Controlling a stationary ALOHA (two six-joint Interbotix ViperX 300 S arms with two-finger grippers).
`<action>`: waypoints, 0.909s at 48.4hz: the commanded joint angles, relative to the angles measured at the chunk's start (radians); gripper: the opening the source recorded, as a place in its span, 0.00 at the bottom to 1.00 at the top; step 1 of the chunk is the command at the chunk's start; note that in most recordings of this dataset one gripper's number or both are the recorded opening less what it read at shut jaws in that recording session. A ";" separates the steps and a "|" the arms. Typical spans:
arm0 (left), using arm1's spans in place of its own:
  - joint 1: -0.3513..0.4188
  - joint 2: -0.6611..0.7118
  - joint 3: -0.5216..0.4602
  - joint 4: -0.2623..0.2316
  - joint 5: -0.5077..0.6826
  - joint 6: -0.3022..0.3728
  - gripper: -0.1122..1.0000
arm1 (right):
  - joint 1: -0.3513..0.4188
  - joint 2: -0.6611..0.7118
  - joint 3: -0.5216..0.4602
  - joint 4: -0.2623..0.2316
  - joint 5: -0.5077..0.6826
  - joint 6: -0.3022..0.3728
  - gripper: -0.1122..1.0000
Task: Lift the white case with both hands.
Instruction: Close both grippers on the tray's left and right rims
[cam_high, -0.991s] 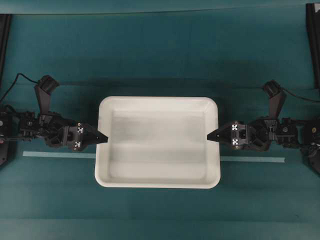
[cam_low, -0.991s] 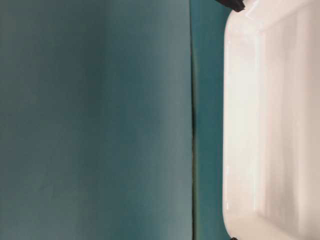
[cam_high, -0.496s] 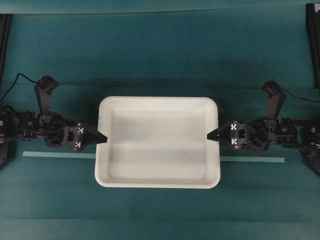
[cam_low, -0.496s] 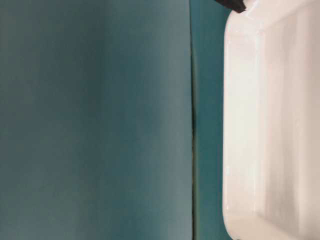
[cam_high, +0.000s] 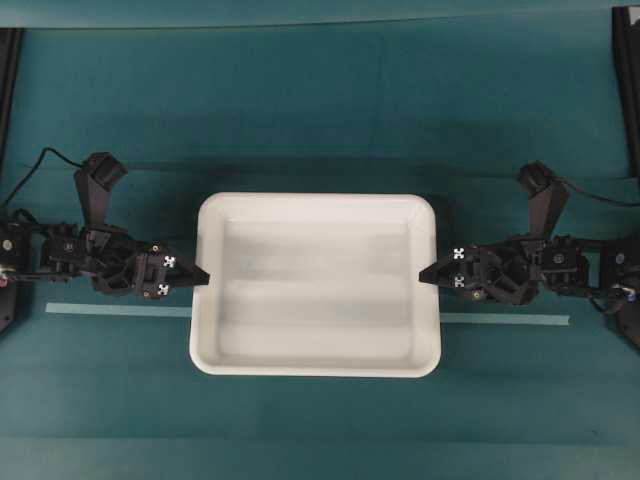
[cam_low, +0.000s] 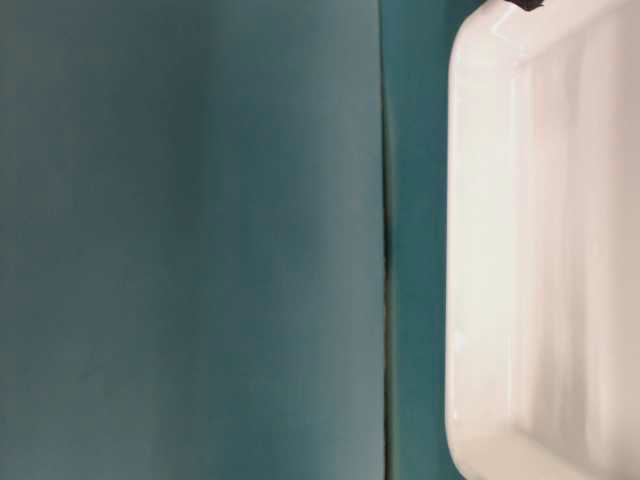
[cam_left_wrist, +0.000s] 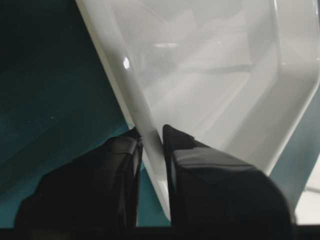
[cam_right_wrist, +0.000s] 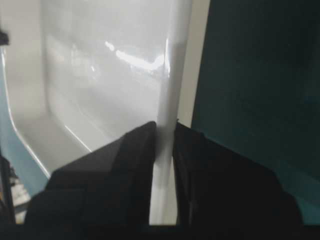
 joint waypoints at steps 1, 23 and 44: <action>0.006 0.023 -0.021 0.003 0.005 0.003 0.19 | -0.003 0.028 -0.017 0.003 0.015 -0.003 0.20; 0.005 0.020 -0.032 0.003 0.015 -0.003 0.19 | -0.005 0.020 -0.041 0.008 0.035 0.003 0.20; 0.005 -0.086 -0.086 0.003 0.133 -0.032 0.19 | -0.009 -0.092 -0.052 0.014 0.129 0.064 0.20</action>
